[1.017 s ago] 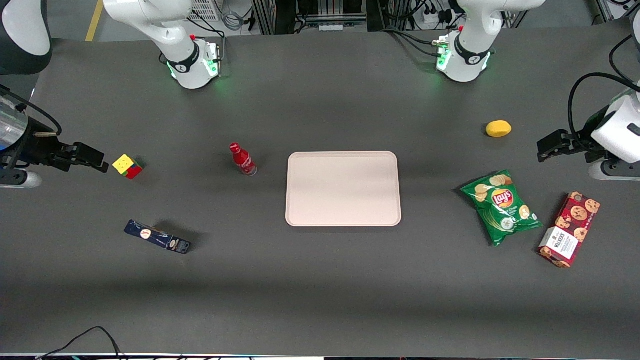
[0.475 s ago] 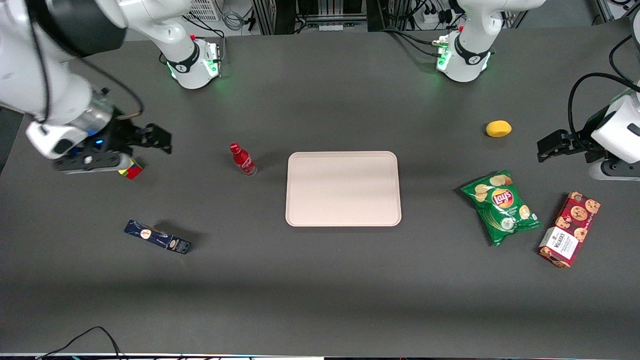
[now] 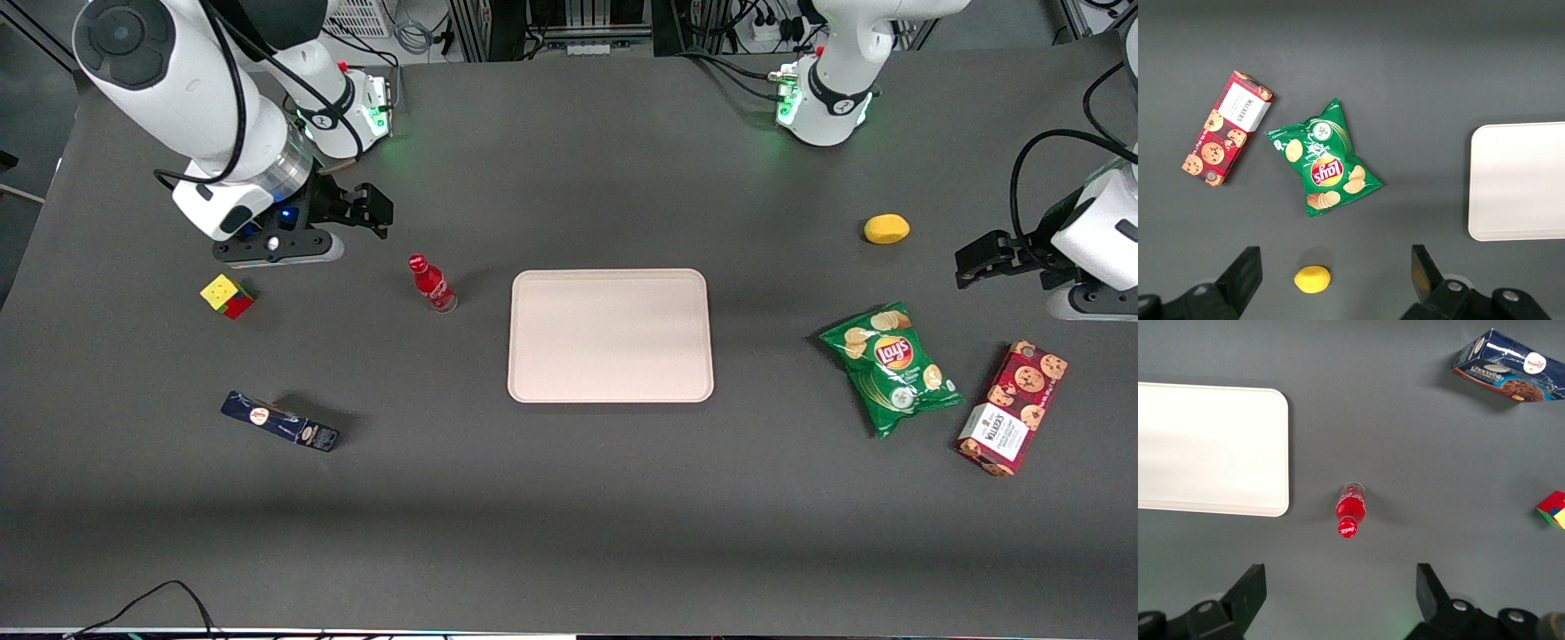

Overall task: Place coke bottle on tray
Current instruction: 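Move the open right gripper over the red Coca-Cola bottle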

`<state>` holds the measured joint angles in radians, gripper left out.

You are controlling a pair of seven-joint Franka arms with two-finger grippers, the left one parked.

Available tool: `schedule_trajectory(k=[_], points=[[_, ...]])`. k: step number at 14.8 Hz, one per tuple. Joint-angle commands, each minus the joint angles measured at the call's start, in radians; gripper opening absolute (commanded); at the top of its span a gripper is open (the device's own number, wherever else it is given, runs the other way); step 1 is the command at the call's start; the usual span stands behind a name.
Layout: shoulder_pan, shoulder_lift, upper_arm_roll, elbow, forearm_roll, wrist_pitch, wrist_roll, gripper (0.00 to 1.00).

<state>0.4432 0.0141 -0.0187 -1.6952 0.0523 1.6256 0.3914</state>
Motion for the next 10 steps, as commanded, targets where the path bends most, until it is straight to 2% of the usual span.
schedule_trajectory(k=[1, 3, 5, 10], points=[[0.005, -0.028, -0.006, -0.075, 0.017, 0.013, 0.02, 1.0], [-0.001, -0.074, 0.028, -0.188, 0.018, 0.109, 0.024, 1.0], [-0.003, -0.137, 0.048, -0.356, 0.018, 0.276, 0.027, 1.0], [-0.017, -0.172, 0.104, -0.585, 0.015, 0.511, 0.011, 1.0]])
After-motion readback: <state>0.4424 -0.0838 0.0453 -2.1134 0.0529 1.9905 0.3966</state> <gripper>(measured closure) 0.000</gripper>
